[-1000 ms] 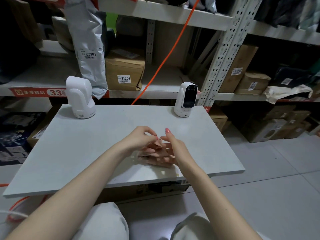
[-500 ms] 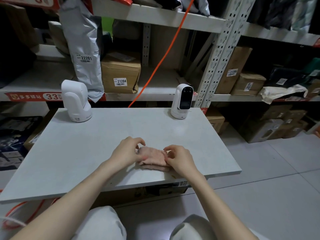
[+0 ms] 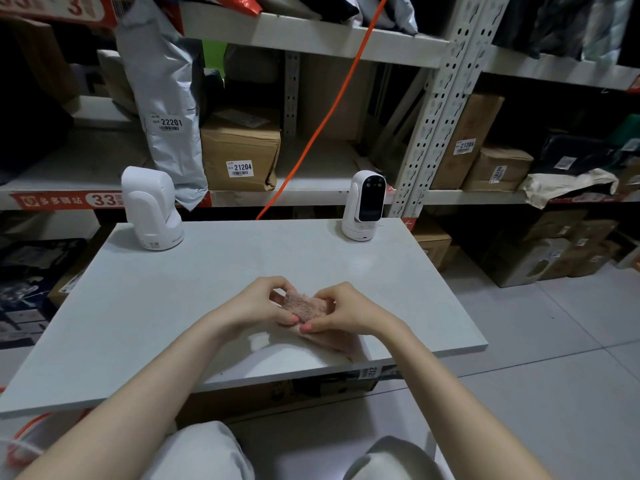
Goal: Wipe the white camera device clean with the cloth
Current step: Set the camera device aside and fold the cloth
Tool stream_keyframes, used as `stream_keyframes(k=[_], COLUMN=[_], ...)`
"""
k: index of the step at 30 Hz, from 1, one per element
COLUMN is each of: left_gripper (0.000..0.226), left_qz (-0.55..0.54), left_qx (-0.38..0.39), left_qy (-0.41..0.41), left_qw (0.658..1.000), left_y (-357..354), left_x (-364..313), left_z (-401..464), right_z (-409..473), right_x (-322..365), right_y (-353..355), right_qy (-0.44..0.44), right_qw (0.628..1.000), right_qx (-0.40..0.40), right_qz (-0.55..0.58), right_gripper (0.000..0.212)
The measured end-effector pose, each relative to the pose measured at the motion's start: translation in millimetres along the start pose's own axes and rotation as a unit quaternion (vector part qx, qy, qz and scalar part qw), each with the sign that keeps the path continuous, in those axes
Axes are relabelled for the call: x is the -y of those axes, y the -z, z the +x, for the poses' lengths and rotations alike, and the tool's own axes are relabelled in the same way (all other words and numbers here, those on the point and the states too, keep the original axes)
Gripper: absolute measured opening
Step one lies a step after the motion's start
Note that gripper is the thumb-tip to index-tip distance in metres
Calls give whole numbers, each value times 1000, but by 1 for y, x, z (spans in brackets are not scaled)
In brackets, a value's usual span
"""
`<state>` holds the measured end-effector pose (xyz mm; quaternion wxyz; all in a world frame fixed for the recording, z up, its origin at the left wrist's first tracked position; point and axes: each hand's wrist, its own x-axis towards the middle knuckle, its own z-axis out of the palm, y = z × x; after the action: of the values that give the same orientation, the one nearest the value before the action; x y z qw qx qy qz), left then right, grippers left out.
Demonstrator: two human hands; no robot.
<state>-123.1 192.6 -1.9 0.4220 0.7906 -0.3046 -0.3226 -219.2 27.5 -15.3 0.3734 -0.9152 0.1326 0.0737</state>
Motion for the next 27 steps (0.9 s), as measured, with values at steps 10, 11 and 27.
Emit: stream_keyframes(k=[10, 11, 27], left_gripper=[40, 36, 57], left_qz=[-172, -157, -97], left_qx=[-37, -50, -40], left_qy=[-15, -28, -75], left_qw=[984, 986, 992], left_y=[-33, -41, -143], left_x=[-44, -48, -103], left_z=[59, 70, 223], right_z=[-8, -6, 86], right_x=[-52, -60, -165], right_y=[60, 67, 164], right_qy=[-82, -97, -142], right_qw=[924, 904, 815], right_qx=[-90, -120, -347], right_qz=[363, 398, 441], right_gripper=[35, 38, 10])
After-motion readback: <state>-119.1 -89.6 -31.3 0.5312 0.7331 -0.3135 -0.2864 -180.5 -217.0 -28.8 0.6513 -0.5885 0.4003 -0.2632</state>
